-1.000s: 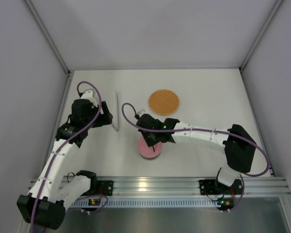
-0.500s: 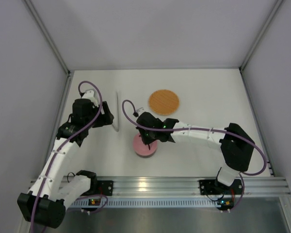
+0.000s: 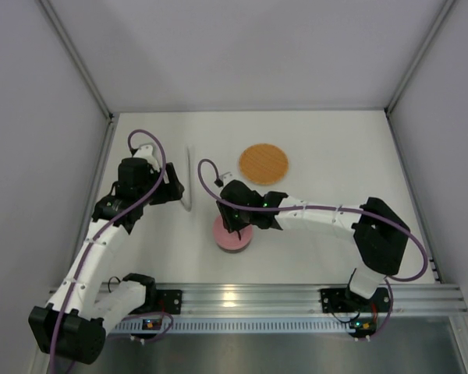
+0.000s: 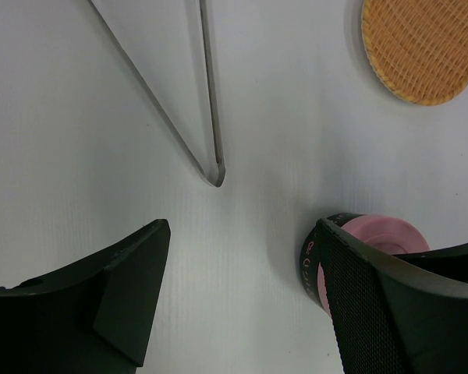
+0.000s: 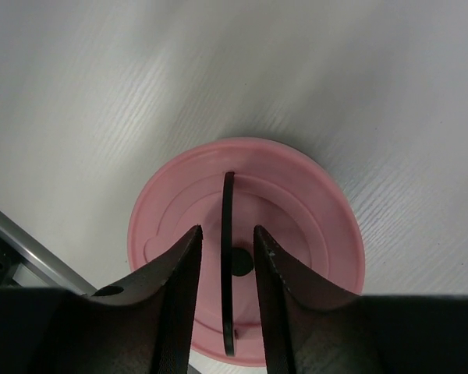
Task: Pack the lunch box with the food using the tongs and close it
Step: Close the box lid on the packing box.
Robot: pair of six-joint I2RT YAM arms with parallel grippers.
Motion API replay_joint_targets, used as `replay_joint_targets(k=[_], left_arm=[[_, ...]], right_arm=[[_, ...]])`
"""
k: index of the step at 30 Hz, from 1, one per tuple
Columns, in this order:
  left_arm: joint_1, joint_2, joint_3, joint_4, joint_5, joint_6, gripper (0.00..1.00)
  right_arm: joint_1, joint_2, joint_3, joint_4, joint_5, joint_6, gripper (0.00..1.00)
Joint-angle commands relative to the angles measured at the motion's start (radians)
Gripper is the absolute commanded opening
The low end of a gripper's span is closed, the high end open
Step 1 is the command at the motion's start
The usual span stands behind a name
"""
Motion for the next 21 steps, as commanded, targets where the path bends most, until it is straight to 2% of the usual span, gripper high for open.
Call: replay_joint_targets(k=[1, 13, 21], left_arm=[[-0.004, 0.005, 0.001, 0.015, 0.011, 0.010, 0.80], [-0.004, 0.011, 0.001, 0.015, 0.014, 0.012, 0.80], [-0.004, 0.017, 0.001, 0.017, 0.017, 0.010, 0.80]], right_arm=[[-0.013, 0.004, -0.048, -0.106, 0.063, -0.015, 0.34], [-0.005, -0.063, -0.002, -0.130, 0.097, -0.041, 0.36], [0.016, -0.085, 0.013, -0.147, 0.126, -0.059, 0.41]])
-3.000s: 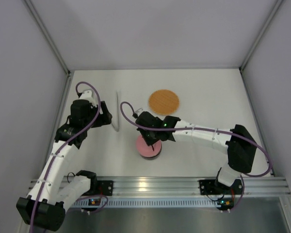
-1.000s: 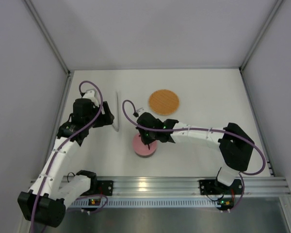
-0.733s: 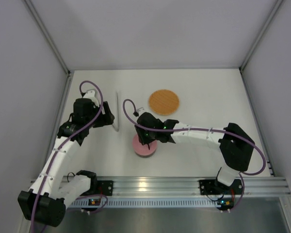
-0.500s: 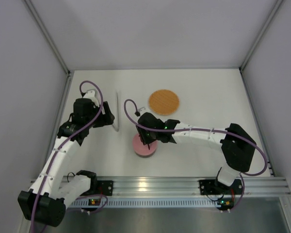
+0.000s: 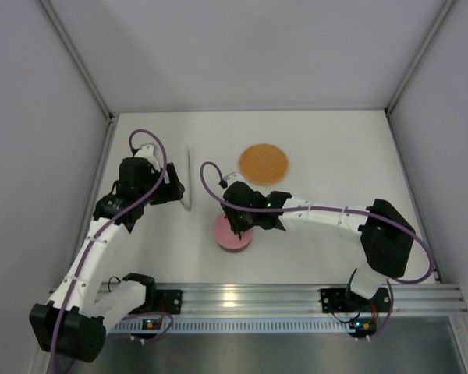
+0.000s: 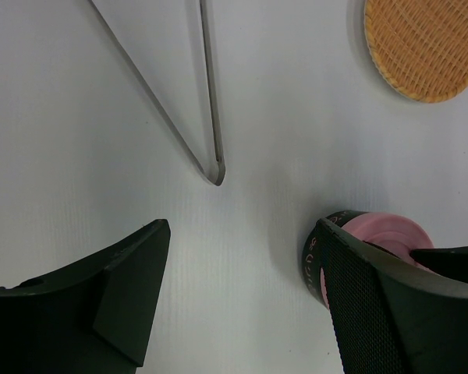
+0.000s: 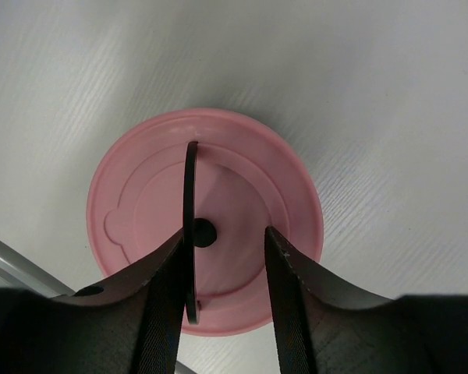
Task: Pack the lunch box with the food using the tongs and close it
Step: Close the box lid on the packing box.
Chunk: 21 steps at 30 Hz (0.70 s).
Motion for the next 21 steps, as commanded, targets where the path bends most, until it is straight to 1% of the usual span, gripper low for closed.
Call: replay_joint_targets(k=[1, 7, 15, 21], left_arm=[[-0.004, 0.003, 0.001, 0.017, 0.013, 0.012, 0.80], [-0.004, 0.008, 0.002, 0.016, 0.015, 0.010, 0.80], [-0.004, 0.013, 0.002, 0.013, 0.012, 0.010, 0.80], [-0.004, 0.014, 0.002, 0.011, 0.012, 0.013, 0.80]], right_arm=[[0.015, -0.047, 0.019, -0.064, 0.051, -0.025, 0.42], [0.031, -0.033, 0.019, -0.064, 0.065, -0.034, 0.47], [0.054, 0.054, 0.016, -0.065, 0.028, -0.031, 0.47], [0.063, 0.044, 0.025, -0.074, 0.044, -0.037, 0.48]])
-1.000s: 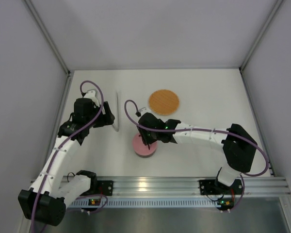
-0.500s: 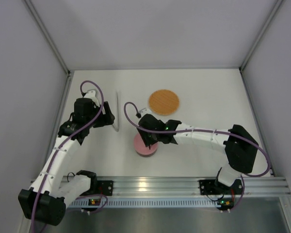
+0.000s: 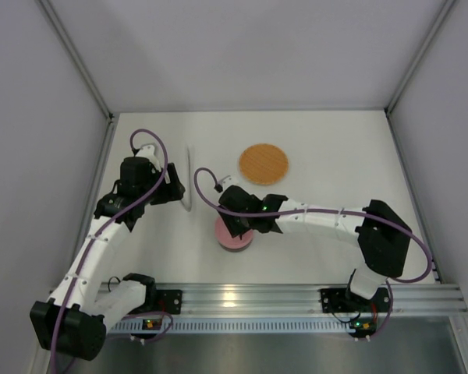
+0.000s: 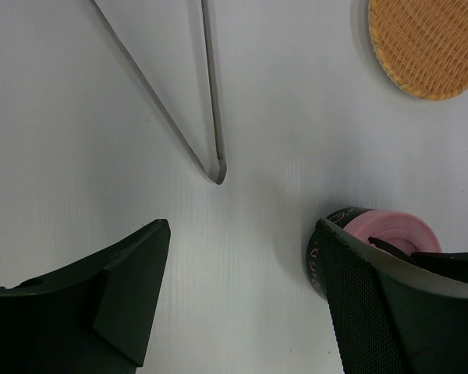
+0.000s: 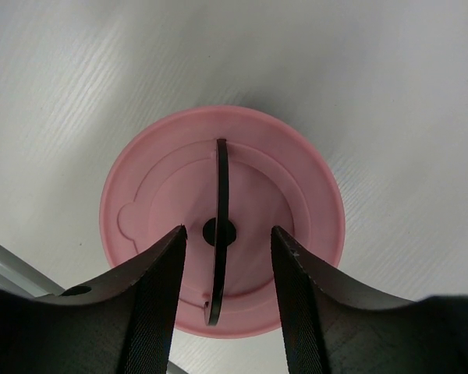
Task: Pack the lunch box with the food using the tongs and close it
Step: Close the box lid on the packing box.
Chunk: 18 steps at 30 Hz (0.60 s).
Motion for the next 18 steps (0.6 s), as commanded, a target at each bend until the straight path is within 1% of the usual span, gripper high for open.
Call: replay_joint_targets(k=[1, 7, 13, 18], left_arm=[[-0.004, 0.001, 0.002, 0.012, 0.012, 0.013, 0.80], [-0.004, 0.003, 0.002, 0.013, 0.013, 0.011, 0.80], [-0.004, 0.004, 0.002, 0.012, 0.012, 0.011, 0.80], [-0.004, 0.004, 0.002, 0.012, 0.012, 0.011, 0.80]], right_arm=[[0.025, 0.025, 0.014, -0.062, 0.006, -0.008, 0.48], [0.025, 0.003, 0.049, -0.082, 0.037, -0.023, 0.49], [0.026, -0.032, 0.100, -0.109, 0.069, -0.047, 0.54], [0.026, -0.070, 0.126, -0.111, 0.054, -0.069, 0.56]])
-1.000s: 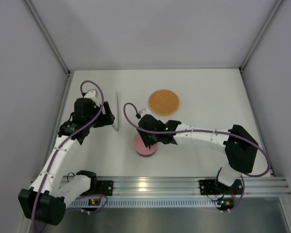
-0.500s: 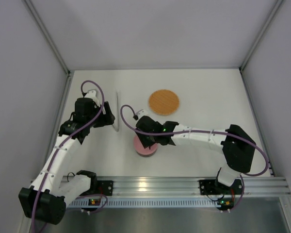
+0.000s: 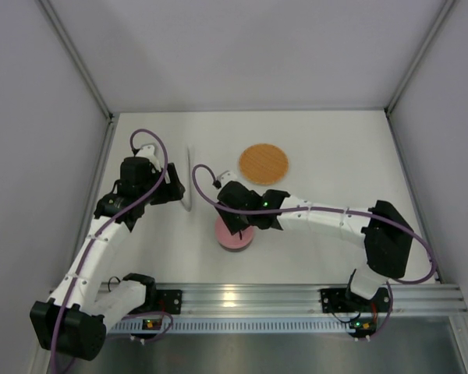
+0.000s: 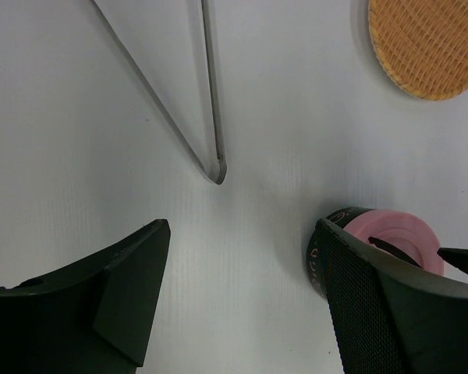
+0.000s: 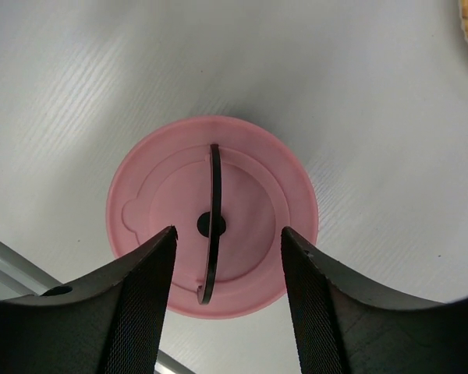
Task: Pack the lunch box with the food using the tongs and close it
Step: Close the box lid on the packing box, then reset both arms
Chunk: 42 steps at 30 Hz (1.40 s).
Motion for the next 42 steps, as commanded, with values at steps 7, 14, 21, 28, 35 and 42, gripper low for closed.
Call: replay_joint_targets(k=[7, 14, 21, 28, 35, 42], left_arm=[[-0.004, 0.010, 0.004, 0.010, 0.012, 0.014, 0.80], [-0.004, 0.010, 0.004, 0.007, 0.012, 0.016, 0.80], [-0.007, 0.012, 0.004, 0.005, 0.007, 0.019, 0.80], [-0.008, 0.010, 0.005, -0.001, 0.003, 0.019, 0.80], [-0.010, 0.015, 0.008, -0.001, 0.000, 0.019, 0.83], [-0.010, 0.013, 0.008, -0.001, 0.000, 0.019, 0.84]], right_arm=[[0.022, -0.124, 0.049, -0.008, -0.001, -0.039, 0.57], [0.020, -0.332, -0.013, 0.055, 0.134, -0.029, 0.73], [0.011, -0.598, -0.142, 0.128, 0.306, 0.012, 0.99], [0.000, -0.788, -0.263, 0.113, 0.434, 0.067, 1.00], [-0.001, -0.867, -0.314, 0.093, 0.491, 0.073, 1.00], [0.000, -0.868, -0.323, 0.093, 0.501, 0.075, 0.99]])
